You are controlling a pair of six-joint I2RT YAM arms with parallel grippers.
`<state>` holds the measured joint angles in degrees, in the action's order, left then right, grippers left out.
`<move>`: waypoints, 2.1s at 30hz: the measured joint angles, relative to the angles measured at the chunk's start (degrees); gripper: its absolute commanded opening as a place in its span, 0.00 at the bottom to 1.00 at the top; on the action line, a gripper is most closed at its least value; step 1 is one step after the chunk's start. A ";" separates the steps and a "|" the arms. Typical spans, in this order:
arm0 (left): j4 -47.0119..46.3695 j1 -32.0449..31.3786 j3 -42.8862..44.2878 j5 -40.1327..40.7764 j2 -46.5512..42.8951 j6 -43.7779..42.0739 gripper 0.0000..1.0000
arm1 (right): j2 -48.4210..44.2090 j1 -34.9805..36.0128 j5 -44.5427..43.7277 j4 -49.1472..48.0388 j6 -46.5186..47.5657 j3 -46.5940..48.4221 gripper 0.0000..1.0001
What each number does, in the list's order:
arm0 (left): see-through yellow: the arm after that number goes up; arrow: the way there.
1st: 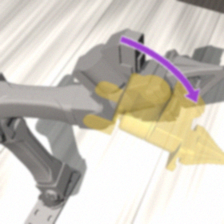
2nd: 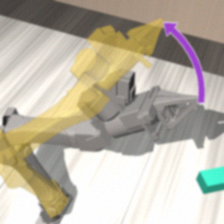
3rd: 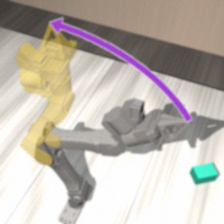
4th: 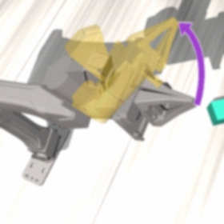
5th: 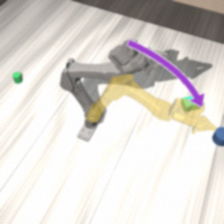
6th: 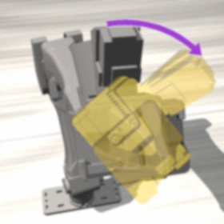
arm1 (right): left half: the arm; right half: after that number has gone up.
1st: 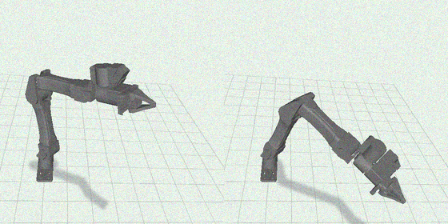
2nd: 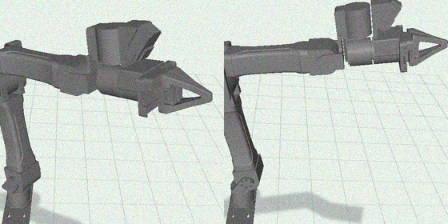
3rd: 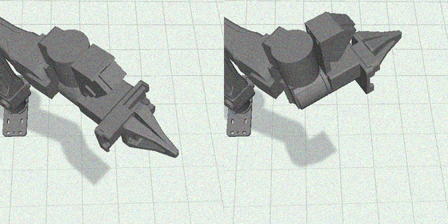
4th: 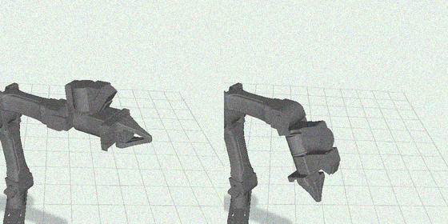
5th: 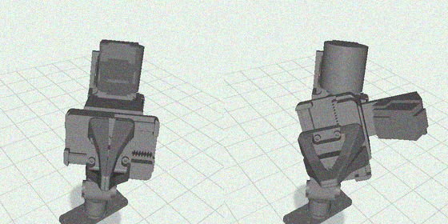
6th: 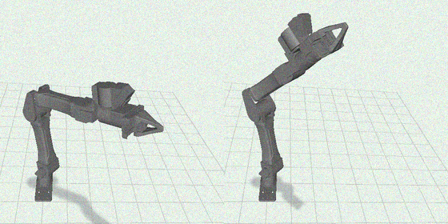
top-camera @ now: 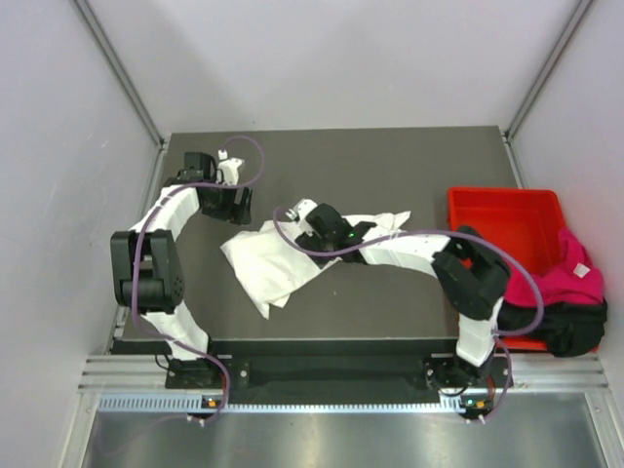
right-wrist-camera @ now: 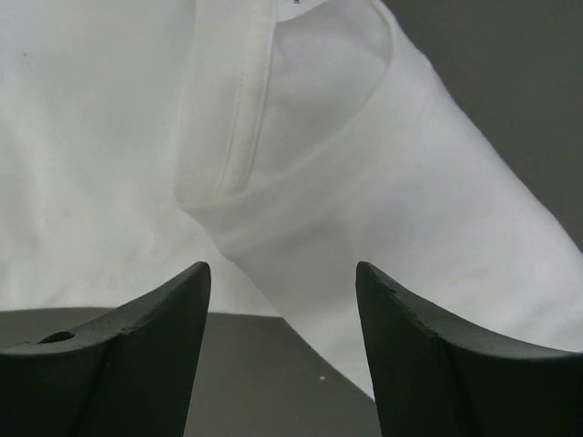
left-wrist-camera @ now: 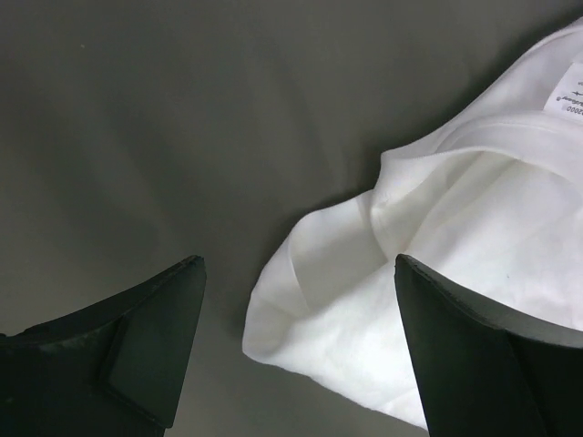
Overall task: Fold and stack the t-shirts
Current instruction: Flatten the tshirt out
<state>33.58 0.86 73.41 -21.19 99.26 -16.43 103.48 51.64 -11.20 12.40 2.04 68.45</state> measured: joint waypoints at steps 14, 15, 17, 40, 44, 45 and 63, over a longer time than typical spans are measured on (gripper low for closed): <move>4.31 -0.24 -6.62 0.22 -7.61 -2.12 0.85 | 7.15 0.24 -9.22 3.04 -1.01 8.52 0.00; 5.05 -0.70 -7.39 -0.48 -9.66 -2.91 0.85 | 6.12 -0.04 -9.90 3.74 -1.68 8.52 0.00; 6.03 -2.69 -9.25 -0.87 -14.29 -4.22 0.85 | 2.97 -1.07 -10.73 5.35 -3.76 8.52 0.00; 2.47 -34.77 -30.38 7.50 -21.42 -10.27 0.89 | -20.46 -35.21 4.15 9.97 -19.80 -2.05 0.00; -2.23 -36.44 -30.47 7.04 -21.88 -9.55 0.63 | -20.57 -35.30 5.05 9.94 -20.17 -2.08 0.00; -3.50 -36.70 -30.47 6.80 -21.88 -9.20 0.31 | -20.74 -35.34 5.20 9.99 -20.24 -2.10 0.00; 1.49 -15.37 5.05 22.34 -34.34 -2.82 0.00 | -50.64 -35.41 18.95 18.12 -22.43 6.91 0.00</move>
<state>35.07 -14.50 78.46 1.15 64.93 -19.25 52.84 16.23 7.75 30.52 -20.38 75.35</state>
